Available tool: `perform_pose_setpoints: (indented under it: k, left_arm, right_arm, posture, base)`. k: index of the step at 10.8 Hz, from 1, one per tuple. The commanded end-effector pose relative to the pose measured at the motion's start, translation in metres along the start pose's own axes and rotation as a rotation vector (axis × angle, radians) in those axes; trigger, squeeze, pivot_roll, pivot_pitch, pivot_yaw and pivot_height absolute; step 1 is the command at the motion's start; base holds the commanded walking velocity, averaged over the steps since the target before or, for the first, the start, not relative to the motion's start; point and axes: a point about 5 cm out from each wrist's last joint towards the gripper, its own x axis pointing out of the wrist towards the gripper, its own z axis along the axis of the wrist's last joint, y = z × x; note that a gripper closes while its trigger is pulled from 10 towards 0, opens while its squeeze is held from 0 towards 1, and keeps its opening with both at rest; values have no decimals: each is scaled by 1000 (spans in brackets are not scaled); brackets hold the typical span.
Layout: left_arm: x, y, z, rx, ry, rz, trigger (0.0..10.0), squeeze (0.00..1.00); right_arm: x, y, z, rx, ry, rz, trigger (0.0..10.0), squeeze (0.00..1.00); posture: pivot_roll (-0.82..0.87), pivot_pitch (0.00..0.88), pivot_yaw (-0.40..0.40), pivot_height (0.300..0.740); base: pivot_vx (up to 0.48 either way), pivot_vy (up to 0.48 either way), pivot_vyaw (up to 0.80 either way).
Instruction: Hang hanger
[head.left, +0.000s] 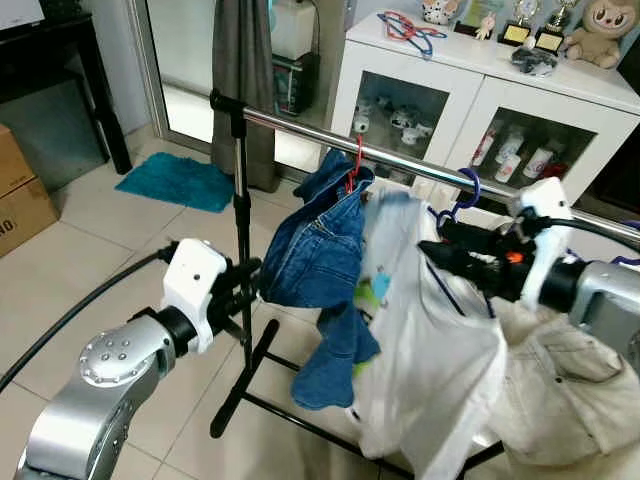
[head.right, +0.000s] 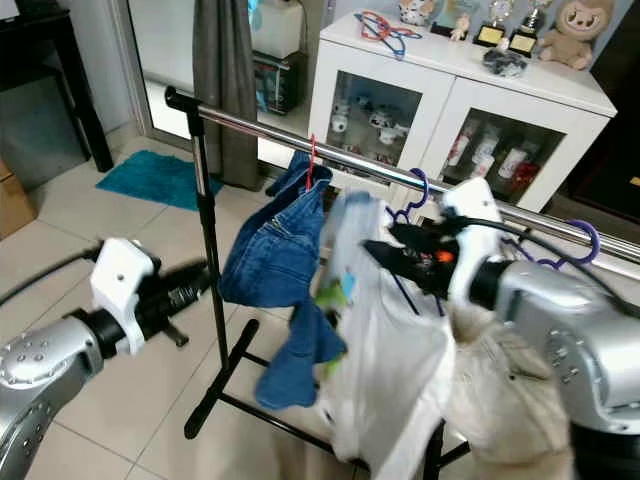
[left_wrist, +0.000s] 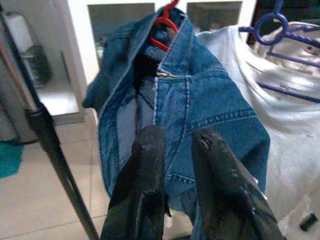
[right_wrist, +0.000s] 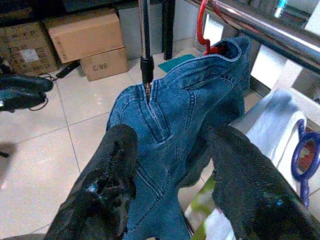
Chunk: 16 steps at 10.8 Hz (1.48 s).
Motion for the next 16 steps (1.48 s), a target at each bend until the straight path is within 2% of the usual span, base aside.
perform_pose_setpoints:
  k: [1, 3, 4, 6, 7, 8, 9, 12, 13, 15, 16]
  left_arm:
    - [0, 2, 2, 9, -12, 33, 10000, 0]
    - [5, -4, 3, 12, -29, 53, 10000, 0]
    - [6, -5, 4, 13, -30, 47, 10000, 0]
    - [3, -4, 1, 31, -5, 16, 10000, 0]
    - [0, 3, -1, 21, 0, 65, 10000, 0]
    - [1, 7, 6, 21, -43, 114, 10000, 0]
    - [2, 7, 9, 23, -65, 130, 10000, 0]
    - [10, 5, 11, 11, -76, 129, 10000, 0]
    - [14, 12, 14, 48, -87, 202, 10000, 0]
    - [19, 8, 14, 40, -89, 225, 10000, 0]
    - [20, 4, 12, -13, -95, 219, 10000, 0]
  right_arm:
    - [5, 6, 3, -11, -1, 0, 10000, 1000]
    - [43, 21, -6, 46, -32, -77, 10000, 1000]
    - [51, 25, -4, 56, -45, -84, 10000, 1000]
    - [74, 33, 14, 73, -119, -91, 10000, 1000]
    - [79, 32, 13, 56, -124, -144, 10000, 1000]
    - [77, 25, 4, 91, -153, -227, 10000, 1000]
    - [72, 23, -5, 105, -151, -250, 10000, 1000]
    - [55, 26, -32, 196, -243, -349, 10000, 1000]
    - [49, 21, -31, 186, -309, -407, 10000, 1000]
    - [47, 21, -30, 181, -383, -414, 10000, 1000]
    - [50, 21, -33, 164, -344, -413, 10000, 1000]
  posture:
    - [80, 0, -99, 740]
    - [88, 0, -99, 740]
    - [88, 0, -99, 740]
    - [88, 0, -94, 740]
    - [94, 0, -103, 740]
    - [101, 0, -111, 740]
    - [106, 0, -118, 740]
    - [96, 0, -83, 740]
    - [92, 0, -70, 740]
    - [98, 0, -66, 740]
    - [102, 0, -67, 740]
  base:
    - [0, 0, 0]
    - [0, 0, 0]
    - [0, 0, 0]
    - [0, 0, 0]
    - [0, 0, 0]
    - [0, 0, 0]
    - [0, 0, 0]
    - [0, 480, -485]
    - [0, -480, -800]
    - [0, -480, -225]
    - [0, 0, 0]
